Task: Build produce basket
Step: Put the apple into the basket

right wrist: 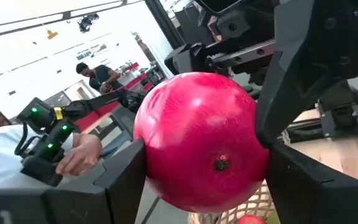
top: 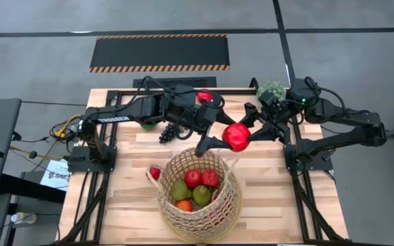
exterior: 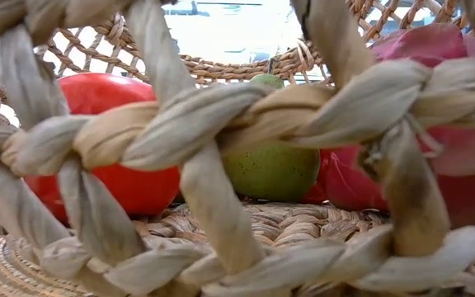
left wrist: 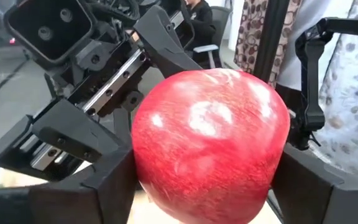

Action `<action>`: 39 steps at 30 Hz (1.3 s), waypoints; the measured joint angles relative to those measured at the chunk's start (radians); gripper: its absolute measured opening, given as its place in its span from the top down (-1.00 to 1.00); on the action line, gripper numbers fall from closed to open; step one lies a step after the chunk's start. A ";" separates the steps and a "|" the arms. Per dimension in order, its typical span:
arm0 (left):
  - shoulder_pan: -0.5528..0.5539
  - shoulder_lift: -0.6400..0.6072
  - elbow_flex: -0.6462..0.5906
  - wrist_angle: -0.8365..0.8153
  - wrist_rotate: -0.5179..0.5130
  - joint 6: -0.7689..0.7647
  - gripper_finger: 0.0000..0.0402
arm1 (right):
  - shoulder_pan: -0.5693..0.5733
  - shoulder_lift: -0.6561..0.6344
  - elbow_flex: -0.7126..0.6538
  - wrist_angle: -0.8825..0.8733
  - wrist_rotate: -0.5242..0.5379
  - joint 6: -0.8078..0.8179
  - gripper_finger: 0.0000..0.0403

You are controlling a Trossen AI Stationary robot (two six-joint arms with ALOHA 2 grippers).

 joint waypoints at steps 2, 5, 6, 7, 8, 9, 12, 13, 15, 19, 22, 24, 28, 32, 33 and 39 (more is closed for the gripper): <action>-0.004 -0.002 0.001 -0.011 -0.005 -0.032 -0.36 | 0.000 -0.001 0.000 -0.010 -0.005 0.006 -0.42; -0.020 -0.008 0.001 -0.038 -0.038 -0.086 -0.37 | -0.002 -0.002 0.000 -0.042 -0.007 0.010 -0.42; -0.027 -0.014 0.000 -0.049 -0.056 -0.095 -0.39 | -0.002 -0.007 0.000 -0.054 -0.005 0.012 -0.42; -0.035 -0.019 0.000 -0.059 -0.083 -0.103 -0.40 | -0.003 -0.012 0.000 -0.072 0.004 0.011 -0.42; -0.041 -0.025 0.000 -0.069 -0.100 -0.106 -0.40 | -0.003 -0.016 0.000 -0.090 0.001 0.012 -0.42; -0.046 -0.040 0.000 -0.094 -0.106 -0.103 -0.40 | -0.003 -0.022 0.001 -0.121 -0.009 0.014 -0.41; -0.066 -0.079 0.031 -0.172 -0.179 -0.104 -0.40 | -0.002 -0.041 0.001 -0.199 -0.014 0.016 -0.41; -0.072 -0.089 0.039 -0.215 -0.200 -0.113 -0.40 | -0.003 -0.046 0.000 -0.231 -0.015 0.016 -0.41; -0.088 -0.100 0.043 -0.298 -0.241 -0.137 -0.40 | -0.003 -0.055 0.000 -0.282 -0.012 0.011 -0.41; -0.132 -0.118 0.041 -0.528 -0.302 -0.238 -0.40 | -0.011 -0.076 0.000 -0.356 -0.008 0.008 -0.41; -0.177 -0.119 0.044 -0.737 -0.312 -0.335 -0.40 | -0.019 -0.086 0.000 -0.402 -0.008 0.007 -0.42; -0.204 -0.091 0.042 -0.815 -0.312 -0.364 -0.40 | -0.026 -0.086 0.000 -0.424 -0.005 -0.010 -0.42; -0.245 -0.040 0.042 -0.866 -0.308 -0.358 -0.40 | -0.044 -0.086 0.000 -0.491 0.059 -0.077 -0.42; -0.255 0.040 0.041 -0.893 -0.241 -0.354 -0.47 | -0.067 -0.058 0.001 -0.577 0.125 -0.153 -0.42; -0.254 0.059 0.041 -0.892 -0.226 -0.354 -0.51 | -0.075 -0.049 0.000 -0.600 0.125 -0.167 -0.42; -0.253 0.150 0.041 -0.964 -0.188 -0.381 -0.83 | -0.107 -0.014 0.000 -0.673 0.127 -0.247 -0.42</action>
